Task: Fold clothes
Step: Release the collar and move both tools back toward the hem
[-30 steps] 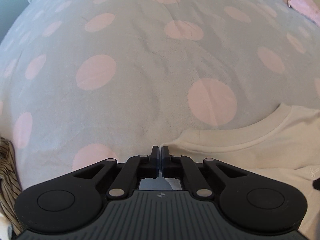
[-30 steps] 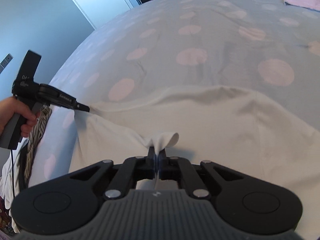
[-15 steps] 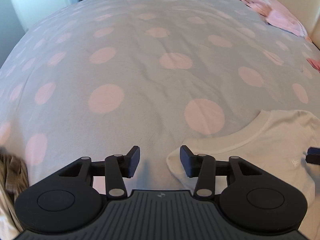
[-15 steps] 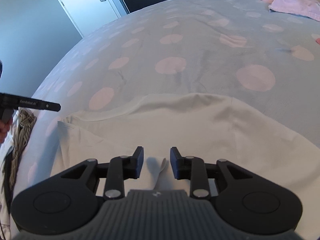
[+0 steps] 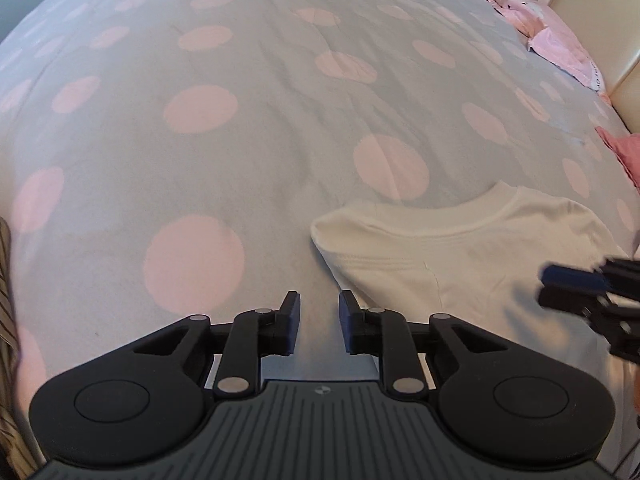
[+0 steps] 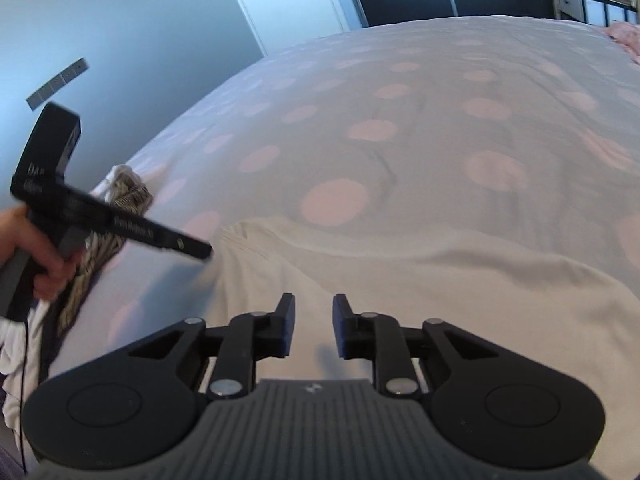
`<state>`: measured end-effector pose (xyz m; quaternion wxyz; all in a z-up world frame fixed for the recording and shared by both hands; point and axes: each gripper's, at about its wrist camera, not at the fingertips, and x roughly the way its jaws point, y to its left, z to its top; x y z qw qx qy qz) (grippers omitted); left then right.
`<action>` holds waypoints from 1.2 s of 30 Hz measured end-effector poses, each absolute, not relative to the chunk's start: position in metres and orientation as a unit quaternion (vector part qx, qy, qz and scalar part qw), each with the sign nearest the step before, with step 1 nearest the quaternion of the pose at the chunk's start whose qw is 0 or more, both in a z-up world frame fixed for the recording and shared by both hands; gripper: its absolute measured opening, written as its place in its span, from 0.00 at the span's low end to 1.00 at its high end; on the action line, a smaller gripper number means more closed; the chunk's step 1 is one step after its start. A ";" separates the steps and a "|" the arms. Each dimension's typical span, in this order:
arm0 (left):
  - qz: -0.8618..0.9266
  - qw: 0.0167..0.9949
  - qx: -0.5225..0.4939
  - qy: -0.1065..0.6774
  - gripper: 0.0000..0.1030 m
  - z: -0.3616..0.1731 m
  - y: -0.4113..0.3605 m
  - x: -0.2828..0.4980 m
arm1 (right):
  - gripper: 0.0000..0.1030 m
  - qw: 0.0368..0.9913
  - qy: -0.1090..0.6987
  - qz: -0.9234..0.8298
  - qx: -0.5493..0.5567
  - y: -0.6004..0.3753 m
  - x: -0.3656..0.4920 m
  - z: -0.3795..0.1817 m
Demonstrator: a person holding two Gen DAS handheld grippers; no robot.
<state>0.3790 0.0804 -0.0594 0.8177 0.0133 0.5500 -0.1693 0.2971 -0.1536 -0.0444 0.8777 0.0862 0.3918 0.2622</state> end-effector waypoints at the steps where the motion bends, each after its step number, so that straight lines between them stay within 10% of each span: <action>1: -0.178 0.818 0.010 0.547 0.18 -0.061 0.081 0.378 | 0.24 0.876 0.393 0.266 0.087 -0.147 0.305 -0.047; 9: -0.239 0.817 -0.033 0.524 0.18 -0.078 0.082 0.370 | 0.43 0.857 0.408 0.297 0.098 -0.116 0.349 -0.078; 11: -0.247 0.816 -0.043 0.521 0.18 -0.084 0.082 0.369 | 0.39 0.853 0.410 0.305 0.105 -0.112 0.351 -0.086; 13: -0.245 0.824 -0.041 0.509 0.06 -0.087 0.082 0.366 | 0.06 0.852 0.403 0.316 0.108 -0.111 0.349 -0.089; 22: -0.232 0.831 -0.075 0.499 0.00 -0.090 0.100 0.361 | 0.03 0.863 0.404 0.275 0.127 -0.122 0.352 -0.095; 36: -0.210 0.841 -0.078 0.493 0.10 -0.060 0.111 0.322 | 0.30 0.879 0.397 0.247 0.093 -0.148 0.322 -0.058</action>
